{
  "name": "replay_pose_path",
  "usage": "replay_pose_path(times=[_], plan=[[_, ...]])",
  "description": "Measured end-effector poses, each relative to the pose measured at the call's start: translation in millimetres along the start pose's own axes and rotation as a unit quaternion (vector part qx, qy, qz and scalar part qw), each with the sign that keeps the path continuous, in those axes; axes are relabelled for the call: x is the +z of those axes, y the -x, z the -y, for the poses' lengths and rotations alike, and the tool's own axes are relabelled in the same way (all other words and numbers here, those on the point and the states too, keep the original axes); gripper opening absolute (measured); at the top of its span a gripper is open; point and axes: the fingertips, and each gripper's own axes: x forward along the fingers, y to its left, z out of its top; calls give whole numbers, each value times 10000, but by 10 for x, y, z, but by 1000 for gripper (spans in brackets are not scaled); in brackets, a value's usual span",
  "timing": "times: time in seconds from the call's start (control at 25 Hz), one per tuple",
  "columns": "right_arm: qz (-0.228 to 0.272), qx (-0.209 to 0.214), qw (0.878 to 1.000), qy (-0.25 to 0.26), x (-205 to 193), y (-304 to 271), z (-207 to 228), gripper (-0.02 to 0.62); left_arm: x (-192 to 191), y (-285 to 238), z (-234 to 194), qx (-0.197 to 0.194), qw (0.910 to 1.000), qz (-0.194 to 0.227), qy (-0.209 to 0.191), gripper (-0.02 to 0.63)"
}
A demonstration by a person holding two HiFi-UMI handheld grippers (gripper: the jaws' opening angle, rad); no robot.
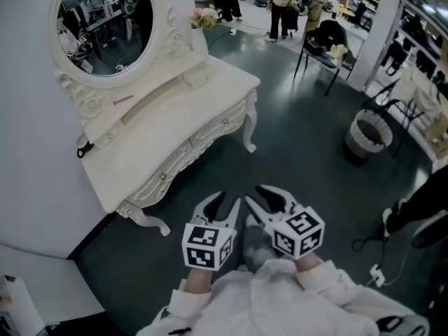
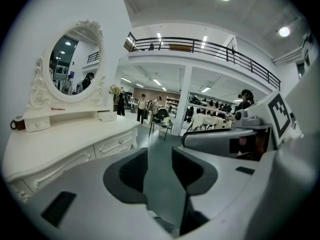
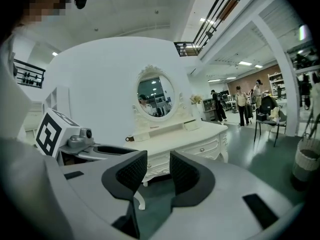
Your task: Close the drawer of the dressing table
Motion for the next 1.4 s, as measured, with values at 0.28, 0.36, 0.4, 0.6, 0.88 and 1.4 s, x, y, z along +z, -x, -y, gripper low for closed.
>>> replay_pose_path(times=[0.28, 0.36, 0.4, 0.6, 0.88, 1.4], plan=[[-71, 357, 9993, 61, 234, -542, 385, 118, 267, -516, -369, 227, 9997, -12, 50, 133], [-81, 375, 9992, 63, 334, -659, 547, 118, 379, -701, -448, 252, 9997, -28, 54, 133], [-72, 391, 9992, 68, 391, -708, 627, 119, 443, -790, -482, 270, 9996, -26, 50, 133], [20, 491, 9987, 147, 693, -948, 1004, 118, 805, -1235, -646, 361, 9993, 28, -8, 133], [117, 577, 9981, 160, 1006, -1239, 1502, 119, 1175, -1712, -878, 544, 9985, 55, -42, 133], [51, 690, 9975, 173, 1237, -1646, 2044, 118, 1459, -2322, -1068, 602, 9982, -36, -11, 133]])
